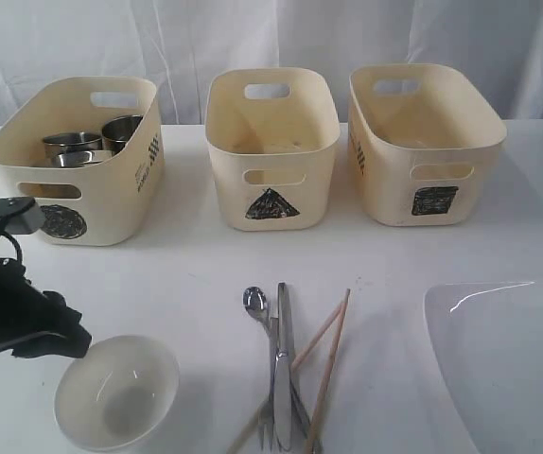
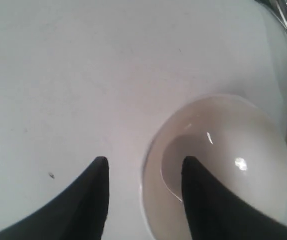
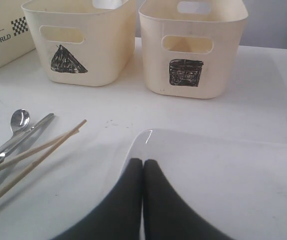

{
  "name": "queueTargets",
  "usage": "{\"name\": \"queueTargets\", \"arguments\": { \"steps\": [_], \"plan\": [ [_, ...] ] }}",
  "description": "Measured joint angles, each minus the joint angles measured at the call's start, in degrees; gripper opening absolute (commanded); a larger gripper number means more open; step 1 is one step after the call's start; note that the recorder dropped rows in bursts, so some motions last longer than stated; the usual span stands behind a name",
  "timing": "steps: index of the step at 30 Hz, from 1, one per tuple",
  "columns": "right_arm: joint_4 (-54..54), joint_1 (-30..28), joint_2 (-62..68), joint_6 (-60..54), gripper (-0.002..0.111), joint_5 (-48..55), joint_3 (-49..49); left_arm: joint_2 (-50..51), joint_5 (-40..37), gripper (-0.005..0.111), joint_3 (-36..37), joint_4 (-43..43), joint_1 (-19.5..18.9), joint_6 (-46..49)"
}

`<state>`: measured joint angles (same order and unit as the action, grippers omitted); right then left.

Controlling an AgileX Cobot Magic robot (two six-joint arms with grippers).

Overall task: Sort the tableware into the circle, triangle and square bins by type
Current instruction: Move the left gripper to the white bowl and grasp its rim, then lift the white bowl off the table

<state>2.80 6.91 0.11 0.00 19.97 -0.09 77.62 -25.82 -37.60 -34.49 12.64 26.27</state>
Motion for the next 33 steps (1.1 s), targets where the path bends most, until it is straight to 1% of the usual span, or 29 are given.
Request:
{"name": "queueTargets", "arguments": {
  "steps": [3, 6, 11, 16, 19, 23, 24, 28, 33],
  "plan": [
    [0.0, 0.0, 0.0, 0.0, 0.0, 0.0, 0.0, 0.0, 3.9, 0.051, 1.64, -0.54, 0.0, 0.27],
    [0.0, 0.0, 0.0, 0.0, 0.0, 0.0, 0.0, 0.0, 6.12, 0.051, 2.93, -0.69, 0.0, 0.66],
    [0.0, 0.0, 0.0, 0.0, 0.0, 0.0, 0.0, 0.0, 6.19, 0.051, 3.46, -1.77, 0.0, 4.4],
    [0.0, 0.0, 0.0, 0.0, 0.0, 0.0, 0.0, -0.04, 3.51, 0.051, 3.46, -8.45, 0.0, 13.44],
    [0.0, 0.0, 0.0, 0.0, 0.0, 0.0, 0.0, -0.04, 0.77, 0.051, 3.46, -15.56, 0.0, 24.19],
    [0.0, 0.0, 0.0, 0.0, 0.0, 0.0, 0.0, 2.15, 0.52, 0.051, 3.46, -19.6, 0.0, 28.9],
    [0.0, 0.0, 0.0, 0.0, 0.0, 0.0, 0.0, 4.03, 0.43, 0.051, 3.46, -20.65, 0.0, 30.14],
    [0.0, 0.0, 0.0, 0.0, 0.0, 0.0, 0.0, 9.23, 1.24, 0.051, 3.48, -21.3, 0.0, 31.21],
    [0.0, 0.0, 0.0, 0.0, 0.0, 0.0, 0.0, 10.96, 2.77, 0.051, 3.48, -21.74, 0.0, 31.31]
  ]
}}
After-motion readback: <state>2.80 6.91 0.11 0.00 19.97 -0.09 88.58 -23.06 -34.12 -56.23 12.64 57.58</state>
